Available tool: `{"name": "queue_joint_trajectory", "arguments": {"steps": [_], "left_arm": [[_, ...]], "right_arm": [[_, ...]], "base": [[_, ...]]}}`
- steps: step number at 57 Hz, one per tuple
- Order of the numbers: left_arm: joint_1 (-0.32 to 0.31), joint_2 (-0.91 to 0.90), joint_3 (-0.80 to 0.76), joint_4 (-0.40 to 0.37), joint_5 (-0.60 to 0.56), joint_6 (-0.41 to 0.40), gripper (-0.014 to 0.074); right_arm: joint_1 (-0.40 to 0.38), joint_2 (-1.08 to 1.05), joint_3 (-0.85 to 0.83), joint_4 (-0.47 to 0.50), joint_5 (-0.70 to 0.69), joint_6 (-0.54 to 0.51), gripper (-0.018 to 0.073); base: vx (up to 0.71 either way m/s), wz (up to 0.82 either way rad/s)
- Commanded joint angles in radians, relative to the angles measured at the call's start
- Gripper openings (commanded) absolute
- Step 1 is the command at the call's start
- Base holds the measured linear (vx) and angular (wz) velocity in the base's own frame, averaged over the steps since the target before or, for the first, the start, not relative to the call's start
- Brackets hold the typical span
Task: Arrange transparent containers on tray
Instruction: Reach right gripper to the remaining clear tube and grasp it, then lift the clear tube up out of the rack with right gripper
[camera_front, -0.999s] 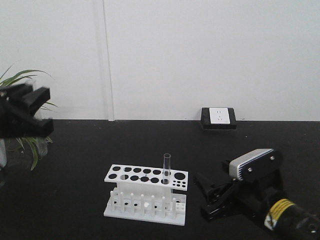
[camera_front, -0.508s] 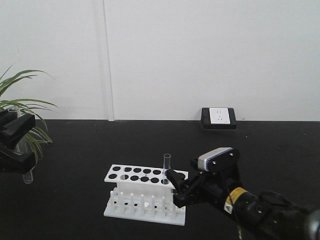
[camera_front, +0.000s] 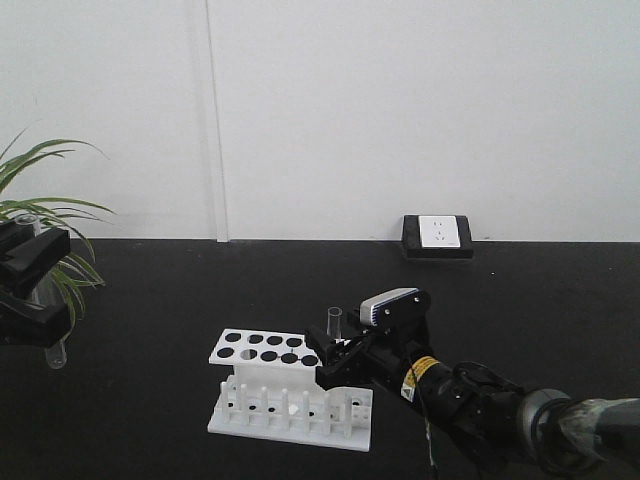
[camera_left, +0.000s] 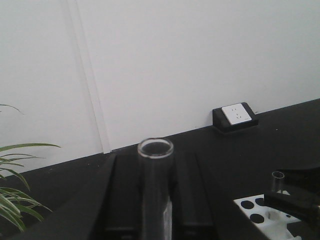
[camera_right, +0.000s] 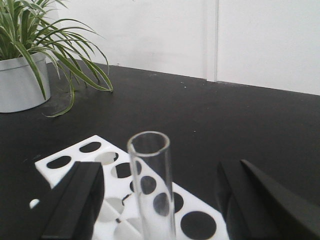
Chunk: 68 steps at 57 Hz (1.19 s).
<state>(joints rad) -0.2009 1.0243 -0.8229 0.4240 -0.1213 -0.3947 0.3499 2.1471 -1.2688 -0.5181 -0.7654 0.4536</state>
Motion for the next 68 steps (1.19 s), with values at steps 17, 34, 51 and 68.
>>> {"name": "queue_joint_trajectory", "arguments": {"steps": [17,34,51,68], "left_arm": [[-0.006,-0.022,-0.028,-0.017,-0.072,-0.006,-0.0007],[-0.006,-0.022,-0.028,-0.017,-0.072,-0.006,-0.0007],[-0.006,-0.022,-0.028,-0.027,-0.016,-0.006,-0.0007],[-0.033,-0.039,-0.027,-0.041,0.101,-0.005,-0.0007]], "right_arm": [[0.023,-0.022,-0.096,-0.02,-0.081,0.016,0.0037],[0.021,-0.131,-0.096,-0.061,0.012,0.04,-0.0013],[0.021,-0.434,-0.095,-0.192,0.3,0.174,-0.0013],[0.021,-0.782,0.129,-0.431,0.455,0.384,-0.0013]], "base": [[0.0,0.0],[0.0,0.0],[0.0,0.0],[0.0,0.0]]}}
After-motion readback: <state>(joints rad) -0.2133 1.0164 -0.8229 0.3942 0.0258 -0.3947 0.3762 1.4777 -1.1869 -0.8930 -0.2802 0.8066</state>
